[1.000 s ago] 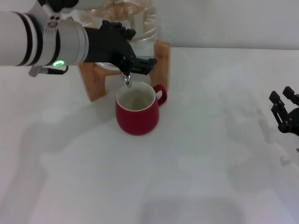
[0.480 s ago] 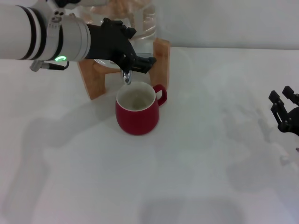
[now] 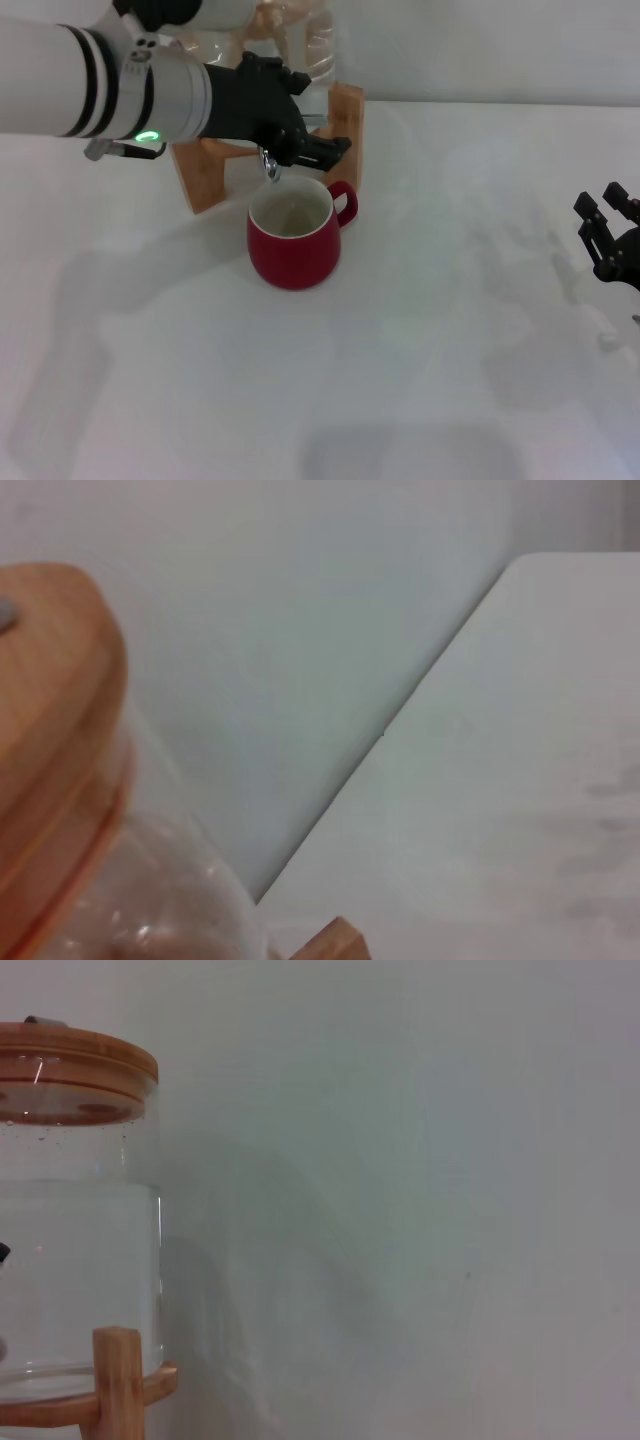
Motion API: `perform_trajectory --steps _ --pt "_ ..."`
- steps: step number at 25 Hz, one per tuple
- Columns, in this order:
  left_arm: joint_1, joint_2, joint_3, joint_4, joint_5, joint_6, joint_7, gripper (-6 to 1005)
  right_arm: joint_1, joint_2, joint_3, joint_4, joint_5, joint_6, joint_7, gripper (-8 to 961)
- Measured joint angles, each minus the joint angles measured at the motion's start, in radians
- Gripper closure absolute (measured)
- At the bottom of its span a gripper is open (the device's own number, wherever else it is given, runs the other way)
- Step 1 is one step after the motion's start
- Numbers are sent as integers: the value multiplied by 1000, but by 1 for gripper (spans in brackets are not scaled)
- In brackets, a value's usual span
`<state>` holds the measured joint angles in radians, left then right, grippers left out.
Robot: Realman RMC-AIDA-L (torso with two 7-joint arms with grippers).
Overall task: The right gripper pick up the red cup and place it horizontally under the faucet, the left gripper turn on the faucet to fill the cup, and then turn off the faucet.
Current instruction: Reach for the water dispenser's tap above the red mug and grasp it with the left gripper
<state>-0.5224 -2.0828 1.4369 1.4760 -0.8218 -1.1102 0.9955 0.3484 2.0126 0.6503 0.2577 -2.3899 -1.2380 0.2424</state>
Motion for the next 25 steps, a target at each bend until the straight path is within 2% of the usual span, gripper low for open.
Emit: perform_trajectory --steps 11,25 --pt "-46 1 10 -64 -29 8 50 126 -3 0 0 0 0 -2 9 624" --pt "-35 0 13 -63 -27 -5 39 126 -8 0 0 0 0 -3 9 624"
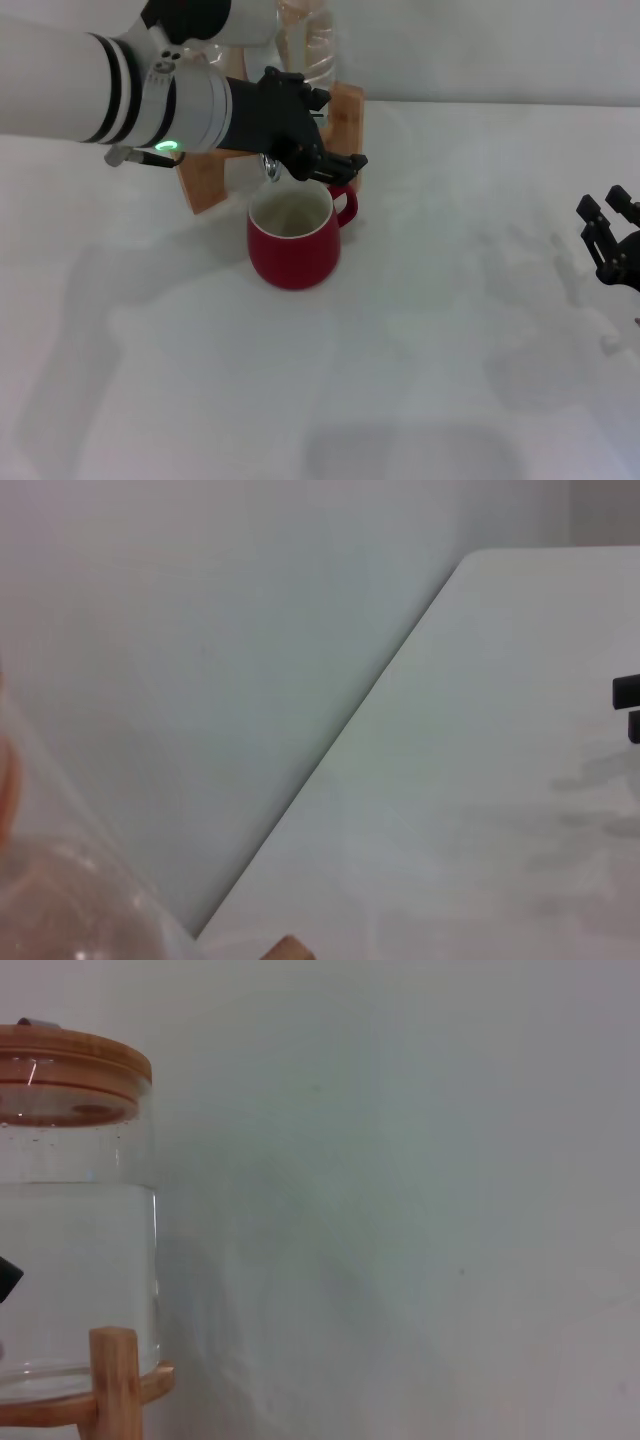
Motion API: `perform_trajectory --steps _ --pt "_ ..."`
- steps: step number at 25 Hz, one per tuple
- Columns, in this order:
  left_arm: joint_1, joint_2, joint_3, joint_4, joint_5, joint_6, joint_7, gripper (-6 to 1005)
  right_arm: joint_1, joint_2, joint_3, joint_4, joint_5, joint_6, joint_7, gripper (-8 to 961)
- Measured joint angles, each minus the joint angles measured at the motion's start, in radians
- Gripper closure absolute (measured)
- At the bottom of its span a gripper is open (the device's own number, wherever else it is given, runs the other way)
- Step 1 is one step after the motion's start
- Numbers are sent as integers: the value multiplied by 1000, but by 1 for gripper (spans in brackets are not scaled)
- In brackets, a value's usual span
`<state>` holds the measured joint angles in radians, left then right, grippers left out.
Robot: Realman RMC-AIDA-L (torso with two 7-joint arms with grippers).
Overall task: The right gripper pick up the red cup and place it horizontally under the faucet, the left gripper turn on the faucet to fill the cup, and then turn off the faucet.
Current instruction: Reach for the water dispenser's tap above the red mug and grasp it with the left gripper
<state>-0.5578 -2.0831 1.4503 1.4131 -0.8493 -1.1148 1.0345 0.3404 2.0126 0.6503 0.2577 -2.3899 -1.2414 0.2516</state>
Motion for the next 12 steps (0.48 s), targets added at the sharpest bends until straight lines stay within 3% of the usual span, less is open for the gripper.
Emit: perform_trajectory --steps 12 --pt "2 1 -1 -2 8 9 1 126 2 0 0 0 -2 -1 0 623"
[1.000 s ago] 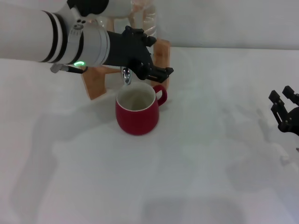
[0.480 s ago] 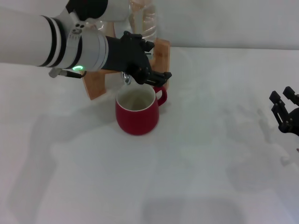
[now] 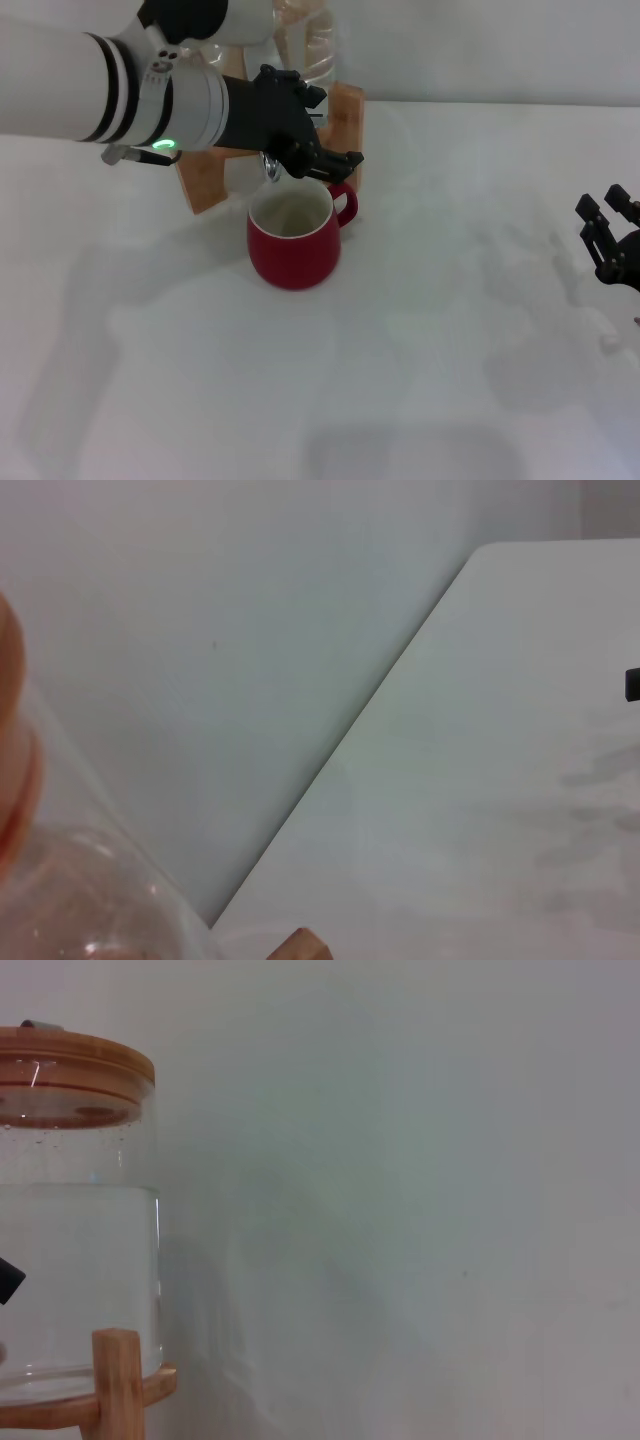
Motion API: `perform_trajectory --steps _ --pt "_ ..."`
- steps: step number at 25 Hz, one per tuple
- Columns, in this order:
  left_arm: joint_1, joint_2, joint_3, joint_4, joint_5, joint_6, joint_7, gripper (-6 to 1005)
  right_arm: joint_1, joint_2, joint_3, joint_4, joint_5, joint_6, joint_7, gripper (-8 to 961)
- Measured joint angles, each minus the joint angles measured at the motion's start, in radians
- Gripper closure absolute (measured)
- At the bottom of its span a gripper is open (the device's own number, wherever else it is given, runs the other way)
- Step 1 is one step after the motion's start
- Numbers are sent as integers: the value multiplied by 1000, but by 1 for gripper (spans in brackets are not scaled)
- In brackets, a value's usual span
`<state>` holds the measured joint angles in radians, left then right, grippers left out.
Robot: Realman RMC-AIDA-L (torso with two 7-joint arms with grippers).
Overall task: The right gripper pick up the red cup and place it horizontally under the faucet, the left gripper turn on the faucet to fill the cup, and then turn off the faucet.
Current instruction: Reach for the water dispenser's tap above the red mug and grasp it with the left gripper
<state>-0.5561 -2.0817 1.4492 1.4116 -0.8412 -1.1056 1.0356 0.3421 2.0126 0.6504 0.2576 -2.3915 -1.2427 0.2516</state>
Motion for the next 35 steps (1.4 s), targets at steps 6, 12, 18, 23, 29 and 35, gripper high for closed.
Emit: perform_trajectory --steps 6,12,18,23,29,35 --pt "-16 0 -2 -20 1 2 15 126 0 0 0 0 0 0 0 623" --pt "-36 0 0 -56 1 10 31 126 -1 0 -1 1 0 0 0 623" --pt "-39 -1 1 -60 1 18 39 126 -3 0 -5 3 0 0 0 623" --pt "-45 -2 7 -78 -1 26 45 126 -3 0 -11 3 0 0 0 623" --pt "-45 -1 26 -81 0 27 45 125 -3 0 -12 3 0 0 0 623" --pt "-42 -1 27 -73 0 27 43 125 -2 0 -12 3 0 0 0 623"
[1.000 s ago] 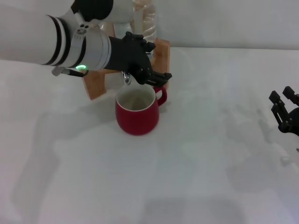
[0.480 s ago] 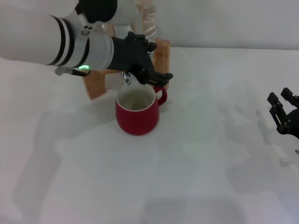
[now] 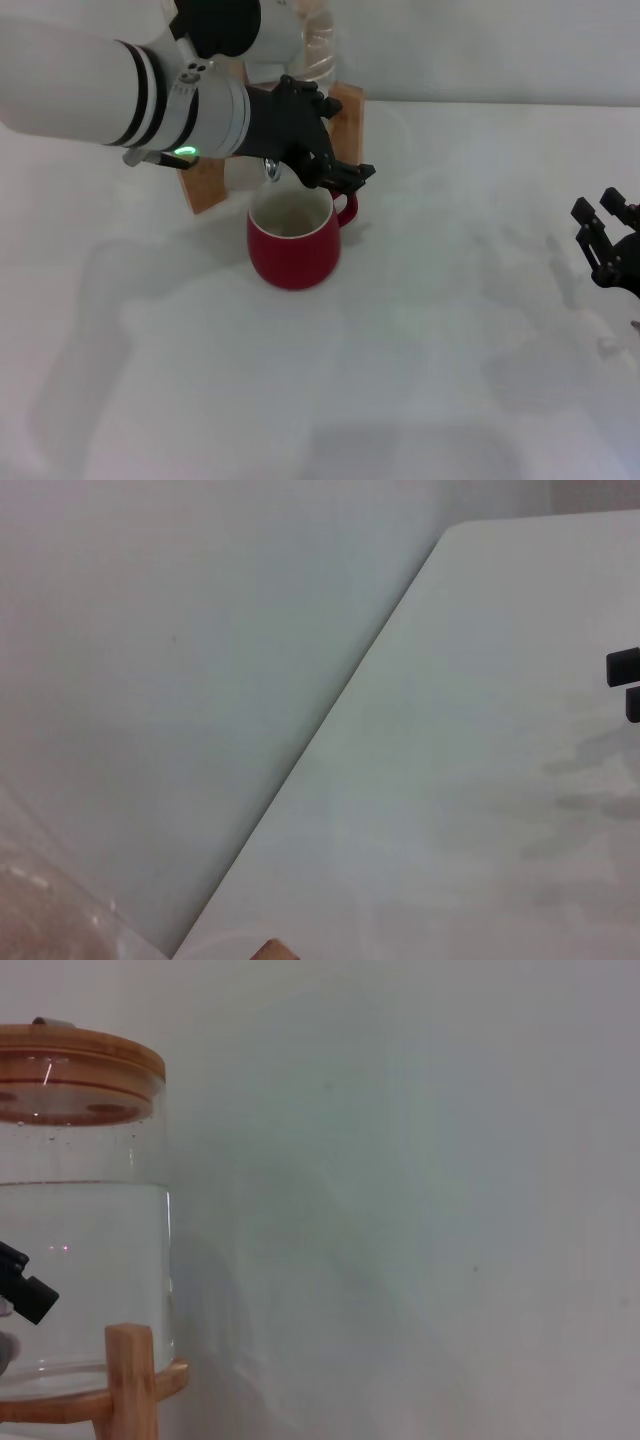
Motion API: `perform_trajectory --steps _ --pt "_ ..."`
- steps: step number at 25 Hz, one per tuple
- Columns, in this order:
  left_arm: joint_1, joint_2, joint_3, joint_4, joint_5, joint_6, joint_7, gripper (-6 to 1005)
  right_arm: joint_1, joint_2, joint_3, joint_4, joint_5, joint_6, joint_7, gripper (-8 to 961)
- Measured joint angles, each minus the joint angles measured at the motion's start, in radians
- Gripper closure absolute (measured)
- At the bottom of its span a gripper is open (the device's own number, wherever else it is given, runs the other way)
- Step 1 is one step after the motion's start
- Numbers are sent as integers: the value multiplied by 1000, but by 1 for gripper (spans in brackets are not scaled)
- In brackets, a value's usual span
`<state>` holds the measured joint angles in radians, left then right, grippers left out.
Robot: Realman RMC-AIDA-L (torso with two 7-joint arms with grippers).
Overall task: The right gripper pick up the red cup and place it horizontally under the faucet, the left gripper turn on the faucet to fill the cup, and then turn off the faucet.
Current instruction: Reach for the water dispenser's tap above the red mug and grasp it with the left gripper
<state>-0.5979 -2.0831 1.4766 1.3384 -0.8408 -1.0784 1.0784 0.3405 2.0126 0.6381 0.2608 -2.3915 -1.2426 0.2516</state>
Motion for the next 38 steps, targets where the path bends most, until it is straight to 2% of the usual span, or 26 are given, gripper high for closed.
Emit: perform_trajectory --steps 38 --pt "17 2 -9 44 3 -61 -14 125 0 0 -2 0 0 0 0 623"
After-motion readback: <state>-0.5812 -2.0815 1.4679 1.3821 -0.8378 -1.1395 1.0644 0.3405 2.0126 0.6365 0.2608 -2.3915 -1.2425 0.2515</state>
